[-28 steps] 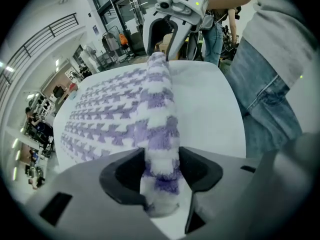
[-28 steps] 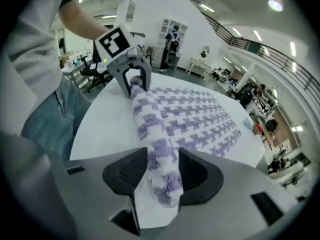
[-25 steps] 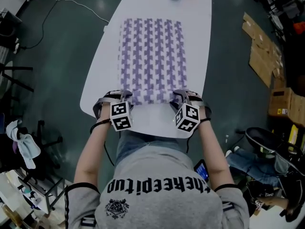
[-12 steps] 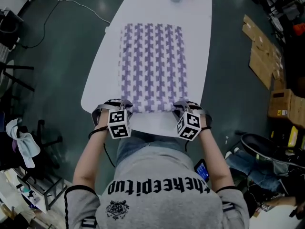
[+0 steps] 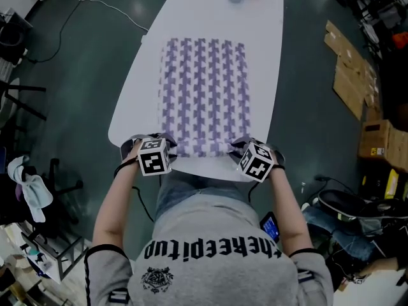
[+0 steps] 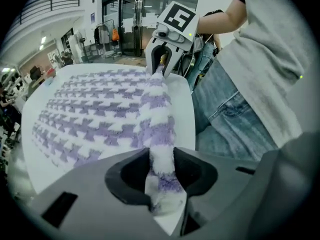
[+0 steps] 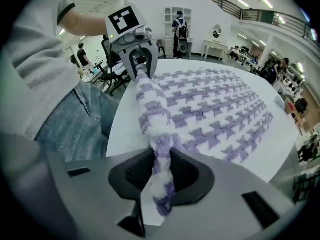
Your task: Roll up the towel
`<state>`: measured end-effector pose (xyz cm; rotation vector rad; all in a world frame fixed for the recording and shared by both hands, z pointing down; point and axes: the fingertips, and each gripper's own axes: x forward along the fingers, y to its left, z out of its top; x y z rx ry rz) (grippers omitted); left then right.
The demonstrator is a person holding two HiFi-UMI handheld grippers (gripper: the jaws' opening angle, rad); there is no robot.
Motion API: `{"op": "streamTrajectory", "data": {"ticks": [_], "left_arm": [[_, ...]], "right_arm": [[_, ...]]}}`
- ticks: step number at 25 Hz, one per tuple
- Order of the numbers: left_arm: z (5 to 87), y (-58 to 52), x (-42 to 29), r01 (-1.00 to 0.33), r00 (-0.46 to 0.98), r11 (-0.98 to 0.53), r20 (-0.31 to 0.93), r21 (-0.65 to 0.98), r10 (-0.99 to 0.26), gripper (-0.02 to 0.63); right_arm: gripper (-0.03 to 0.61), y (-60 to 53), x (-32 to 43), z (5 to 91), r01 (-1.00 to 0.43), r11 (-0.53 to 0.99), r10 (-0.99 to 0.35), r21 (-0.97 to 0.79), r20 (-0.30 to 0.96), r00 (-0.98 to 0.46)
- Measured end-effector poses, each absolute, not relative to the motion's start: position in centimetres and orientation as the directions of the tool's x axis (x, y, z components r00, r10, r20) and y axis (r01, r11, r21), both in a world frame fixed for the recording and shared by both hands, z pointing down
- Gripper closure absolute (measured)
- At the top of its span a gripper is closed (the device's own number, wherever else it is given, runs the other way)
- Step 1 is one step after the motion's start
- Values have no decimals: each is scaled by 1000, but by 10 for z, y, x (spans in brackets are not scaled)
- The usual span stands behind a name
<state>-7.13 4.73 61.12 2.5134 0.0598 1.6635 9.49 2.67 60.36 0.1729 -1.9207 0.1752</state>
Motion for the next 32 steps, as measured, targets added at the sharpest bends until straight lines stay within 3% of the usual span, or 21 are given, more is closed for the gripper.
{"op": "streamTrajectory", "data": {"ticks": [9, 32], "left_arm": [[598, 19, -67, -78, 449, -976, 881, 203, 147, 485], [606, -52, -81, -194, 457, -969, 888, 149, 45, 485]], "right_arm": [[483, -7, 102, 583, -269, 963, -86, -24, 917, -390], [459, -71, 99, 595, -327, 940, -212, 95, 915, -343]]}}
